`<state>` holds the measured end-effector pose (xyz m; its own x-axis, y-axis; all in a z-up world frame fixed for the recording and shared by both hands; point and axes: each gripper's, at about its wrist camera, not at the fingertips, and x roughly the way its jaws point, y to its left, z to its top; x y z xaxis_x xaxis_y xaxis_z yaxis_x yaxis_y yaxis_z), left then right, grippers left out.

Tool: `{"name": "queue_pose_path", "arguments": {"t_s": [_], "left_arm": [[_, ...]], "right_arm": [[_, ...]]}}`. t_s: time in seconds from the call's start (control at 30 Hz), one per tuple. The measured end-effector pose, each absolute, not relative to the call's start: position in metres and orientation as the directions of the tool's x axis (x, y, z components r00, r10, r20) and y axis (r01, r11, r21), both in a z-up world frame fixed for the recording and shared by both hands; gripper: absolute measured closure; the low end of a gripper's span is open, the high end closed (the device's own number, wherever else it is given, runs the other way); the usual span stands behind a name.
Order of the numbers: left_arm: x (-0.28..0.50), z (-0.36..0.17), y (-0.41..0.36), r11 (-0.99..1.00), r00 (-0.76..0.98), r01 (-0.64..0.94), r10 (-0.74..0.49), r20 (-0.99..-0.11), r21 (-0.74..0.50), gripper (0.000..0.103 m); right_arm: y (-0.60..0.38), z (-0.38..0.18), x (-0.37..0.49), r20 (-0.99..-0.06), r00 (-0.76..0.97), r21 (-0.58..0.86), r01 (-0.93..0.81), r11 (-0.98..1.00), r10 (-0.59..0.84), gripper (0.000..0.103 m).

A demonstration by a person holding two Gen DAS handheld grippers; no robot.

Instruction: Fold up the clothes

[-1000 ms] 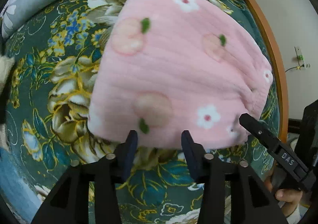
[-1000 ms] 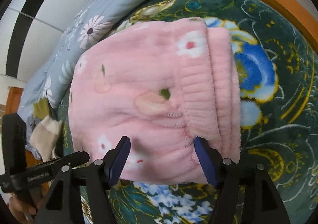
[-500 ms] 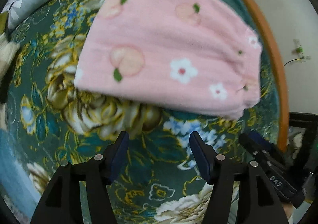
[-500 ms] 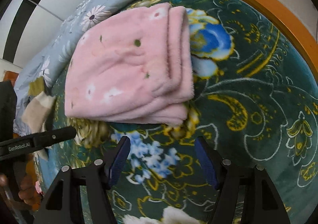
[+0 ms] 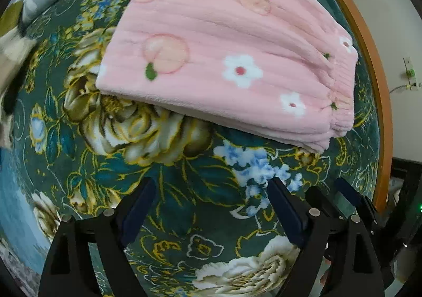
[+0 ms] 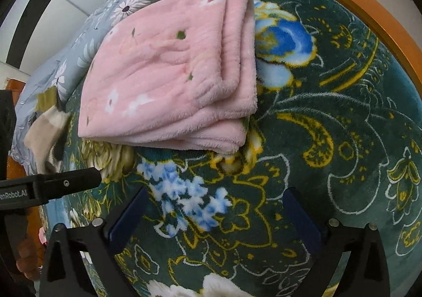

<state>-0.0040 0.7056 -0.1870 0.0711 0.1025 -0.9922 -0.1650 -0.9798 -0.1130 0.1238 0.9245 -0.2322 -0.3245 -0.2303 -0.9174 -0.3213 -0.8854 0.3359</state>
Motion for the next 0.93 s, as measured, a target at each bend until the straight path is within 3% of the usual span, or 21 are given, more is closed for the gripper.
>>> {"name": "queue_pose_path", "arguments": {"t_s": [0.4, 0.93], "left_arm": [[0.004, -0.189, 0.692, -0.986, -0.007, -0.164, -0.039, -0.999, 0.040, 0.016], [-0.008, -0.204, 0.690, -0.984, 0.038, -0.174, -0.044, -0.998, 0.037, 0.016]], "right_arm": [[0.926, -0.234, 0.120, -0.920, -0.356, 0.277, -0.293, -0.915, -0.164, 0.000], [0.915, -0.249, 0.099, -0.933, -0.313, 0.266, -0.275, -0.924, -0.175, 0.000]]}}
